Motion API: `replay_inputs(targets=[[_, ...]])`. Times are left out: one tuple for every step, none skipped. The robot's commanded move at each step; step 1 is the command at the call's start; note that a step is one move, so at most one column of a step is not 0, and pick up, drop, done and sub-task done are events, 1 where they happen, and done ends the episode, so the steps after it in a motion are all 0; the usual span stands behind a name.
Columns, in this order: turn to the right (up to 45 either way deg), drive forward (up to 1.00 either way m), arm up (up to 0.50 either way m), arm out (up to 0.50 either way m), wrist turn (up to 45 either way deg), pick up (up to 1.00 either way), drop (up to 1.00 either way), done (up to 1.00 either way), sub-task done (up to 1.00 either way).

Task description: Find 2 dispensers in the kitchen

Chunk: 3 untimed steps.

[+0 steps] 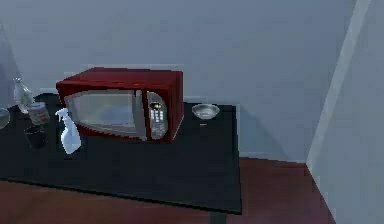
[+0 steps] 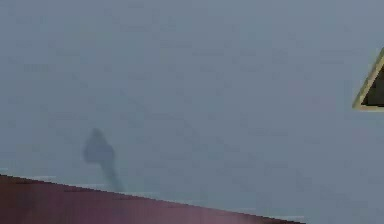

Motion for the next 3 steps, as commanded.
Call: replay_inputs(targets=[[18.0,0.0,0.0,0.0,0.0,0.0,0.0,0.0,0.0],[0.0,0.05,0.0,0.0,0.0,0.0,0.0,0.0,0.0],[-45.0,0.0,0.0,0.0,0.0,0.0,0.0,0.0,0.0]])
